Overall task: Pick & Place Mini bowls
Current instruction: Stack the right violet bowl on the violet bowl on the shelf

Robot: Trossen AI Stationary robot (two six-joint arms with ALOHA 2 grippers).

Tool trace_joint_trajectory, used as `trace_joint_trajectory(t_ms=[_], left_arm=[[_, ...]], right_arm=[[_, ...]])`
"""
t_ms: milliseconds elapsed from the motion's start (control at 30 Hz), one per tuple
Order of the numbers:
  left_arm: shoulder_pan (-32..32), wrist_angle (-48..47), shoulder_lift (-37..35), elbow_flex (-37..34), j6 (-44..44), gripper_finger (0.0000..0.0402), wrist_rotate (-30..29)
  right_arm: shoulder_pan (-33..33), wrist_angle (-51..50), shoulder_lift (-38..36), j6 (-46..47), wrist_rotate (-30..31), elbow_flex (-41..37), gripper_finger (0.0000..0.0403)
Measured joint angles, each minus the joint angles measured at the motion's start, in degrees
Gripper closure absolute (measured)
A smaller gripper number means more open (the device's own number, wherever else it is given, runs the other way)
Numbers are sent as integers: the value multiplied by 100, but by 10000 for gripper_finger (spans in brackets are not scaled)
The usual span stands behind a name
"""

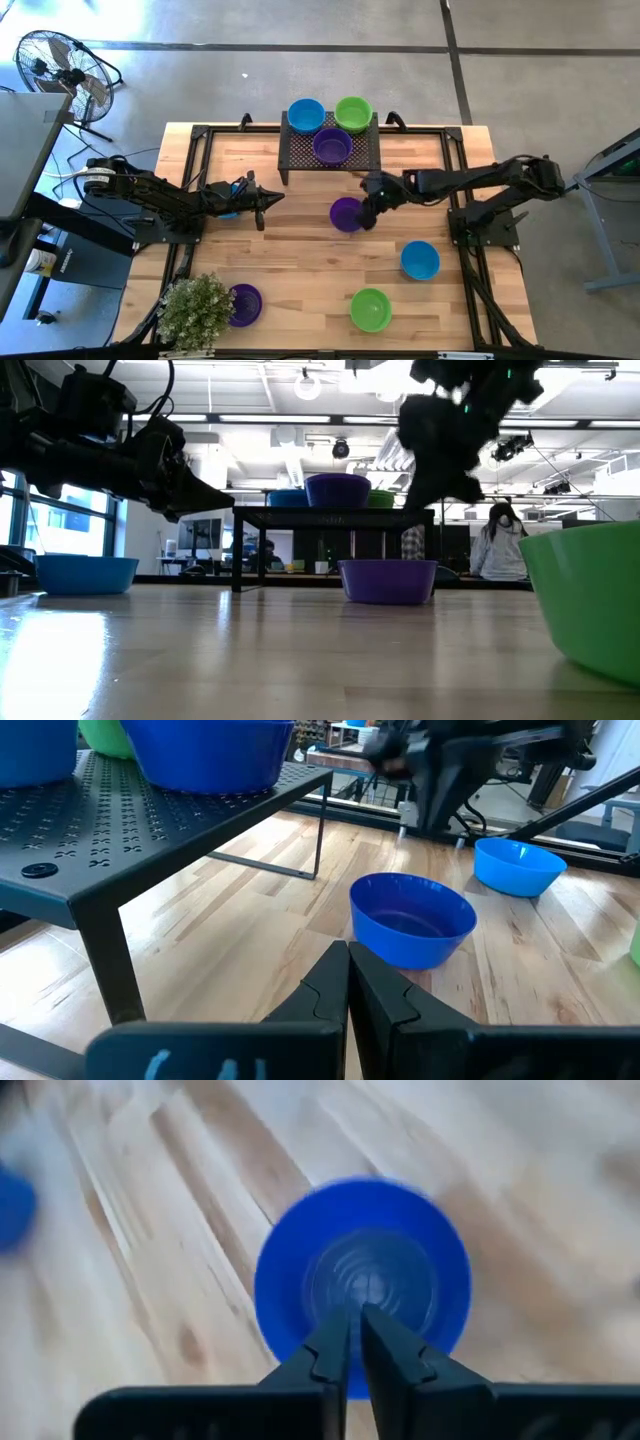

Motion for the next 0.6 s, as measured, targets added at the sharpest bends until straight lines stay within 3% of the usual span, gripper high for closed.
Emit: trace_joint_trajectory(t_ms=[133,400,600], left_arm=[[0,0,0,0,0,402,-6],[0,-17,0,0,0,402,-22],[0,-20,0,0,0,402,-24]], right_arm=[[402,-518,217,-1310,699,573,366],[755,-1582,1508,-2762,748,1704,305],[1093,-1802,2251,-3396,1008,2251,261]])
